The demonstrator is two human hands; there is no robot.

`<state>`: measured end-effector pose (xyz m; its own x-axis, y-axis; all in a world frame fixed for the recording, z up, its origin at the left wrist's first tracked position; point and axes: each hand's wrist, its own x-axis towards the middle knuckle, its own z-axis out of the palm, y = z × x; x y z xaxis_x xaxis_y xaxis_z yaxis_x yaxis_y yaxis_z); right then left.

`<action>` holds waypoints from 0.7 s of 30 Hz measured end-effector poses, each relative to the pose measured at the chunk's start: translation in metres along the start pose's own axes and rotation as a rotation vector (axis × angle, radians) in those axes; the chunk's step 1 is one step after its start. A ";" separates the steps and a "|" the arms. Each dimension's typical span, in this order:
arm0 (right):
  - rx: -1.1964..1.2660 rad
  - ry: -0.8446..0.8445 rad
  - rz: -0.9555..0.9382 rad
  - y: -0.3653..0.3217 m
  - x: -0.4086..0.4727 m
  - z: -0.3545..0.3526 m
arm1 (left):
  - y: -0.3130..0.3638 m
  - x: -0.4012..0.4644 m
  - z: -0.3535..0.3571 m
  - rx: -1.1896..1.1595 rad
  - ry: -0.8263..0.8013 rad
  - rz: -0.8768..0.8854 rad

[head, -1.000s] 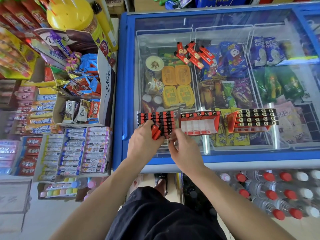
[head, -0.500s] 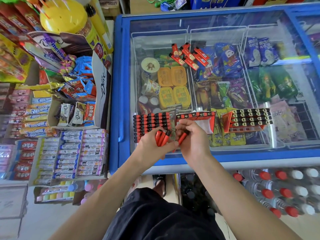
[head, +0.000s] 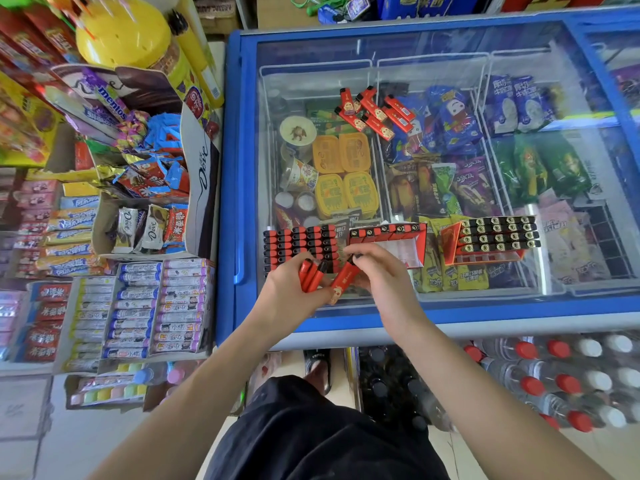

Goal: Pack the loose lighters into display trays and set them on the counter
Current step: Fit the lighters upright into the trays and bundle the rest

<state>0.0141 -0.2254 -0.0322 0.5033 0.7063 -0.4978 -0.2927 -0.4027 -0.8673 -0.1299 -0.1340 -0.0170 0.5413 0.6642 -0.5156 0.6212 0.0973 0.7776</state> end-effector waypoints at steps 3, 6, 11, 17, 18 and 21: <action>-0.238 -0.064 -0.103 -0.001 -0.002 -0.012 | -0.006 0.000 -0.002 0.015 0.000 0.001; -0.281 -0.091 -0.103 0.001 -0.003 -0.019 | -0.010 -0.001 -0.001 0.041 0.016 0.002; -0.366 -0.044 -0.170 0.008 -0.001 -0.023 | -0.017 -0.002 -0.004 0.102 0.094 0.019; -0.755 -0.087 -0.459 0.029 0.001 -0.014 | -0.031 0.006 -0.015 0.208 0.245 0.068; -0.800 -0.085 -0.505 0.034 0.003 -0.012 | -0.032 0.008 -0.016 0.223 0.254 0.071; -0.893 -0.096 -0.581 0.043 0.007 -0.005 | -0.036 0.010 -0.017 0.249 0.263 0.076</action>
<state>0.0093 -0.2409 -0.0733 0.2971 0.9541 -0.0388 0.6918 -0.2431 -0.6799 -0.1562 -0.1183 -0.0447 0.4473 0.8335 -0.3244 0.7210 -0.1214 0.6822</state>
